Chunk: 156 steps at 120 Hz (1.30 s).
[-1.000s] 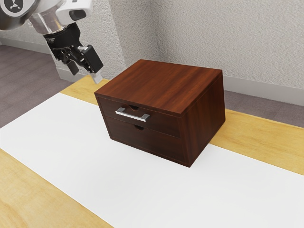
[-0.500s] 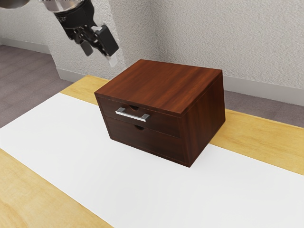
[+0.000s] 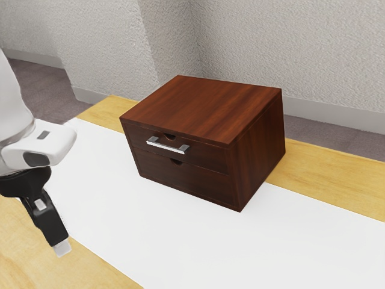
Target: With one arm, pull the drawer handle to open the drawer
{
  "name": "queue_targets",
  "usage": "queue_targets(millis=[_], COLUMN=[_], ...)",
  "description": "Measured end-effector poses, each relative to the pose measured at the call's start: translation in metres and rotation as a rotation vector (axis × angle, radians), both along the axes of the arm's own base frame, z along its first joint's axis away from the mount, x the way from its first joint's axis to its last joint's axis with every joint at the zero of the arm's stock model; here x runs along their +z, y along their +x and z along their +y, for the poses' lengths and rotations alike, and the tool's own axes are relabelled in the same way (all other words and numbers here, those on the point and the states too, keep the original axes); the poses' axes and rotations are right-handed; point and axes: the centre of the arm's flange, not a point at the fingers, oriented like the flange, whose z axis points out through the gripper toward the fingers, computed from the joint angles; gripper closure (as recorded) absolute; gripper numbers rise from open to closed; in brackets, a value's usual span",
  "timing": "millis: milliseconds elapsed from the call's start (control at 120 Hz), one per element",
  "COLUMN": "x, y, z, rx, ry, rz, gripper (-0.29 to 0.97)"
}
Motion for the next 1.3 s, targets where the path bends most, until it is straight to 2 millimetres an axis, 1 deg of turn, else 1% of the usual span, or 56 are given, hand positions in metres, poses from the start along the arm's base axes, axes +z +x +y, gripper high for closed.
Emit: queue_targets(millis=[83, 150, 233, 275, 283, 367, 467, 533, 592, 658, 733, 783, 858, 958, 1083, 1300], x=[-0.014, -0.017, -0.023, -0.029, -0.031, -0.039, -0.046, -0.054, -0.062, -0.062, -0.07, -0.077, -0.09, -0.098, -0.099, -0.114], y=[0.005, 0.014, 0.032, 0.041, 0.045, 0.056, 0.072, 0.094, 0.117, 0.146, 0.173, 0.189, 0.207, 0.217, 0.221, 0.23], z=[0.01, 0.012, 0.013, 0.013, 0.012, 0.012, 0.014, 0.02, 0.036, 0.054, 0.068, 0.072, 0.073, 0.072, 0.068, 0.063], rx=[-0.097, -0.208, -0.339, -0.399, -0.434, -0.539, -0.638, -0.687, -0.728, -0.782, -0.824, -0.85, -0.891, -0.94, -0.99, -1.051], ry=[0.039, 0.062, 0.078, 0.082, 0.085, 0.096, 0.129, 0.155, 0.158, 0.155, 0.195, 0.23, 0.271, 0.304, 0.327, 0.347], rz=[-0.056, -0.091, -0.102, -0.098, -0.101, -0.14, -0.239, -0.306, -0.357, -0.425, -0.443, -0.439, -0.427, -0.426, -0.442, -0.427], gripper=[0.0, 0.0, 0.0, 0.0, 0.0, 0.0, 0.0, 0.0, 0.0, 0.0, 0.0, 0.0, 0.0, 0.0, 0.0, 0.0])
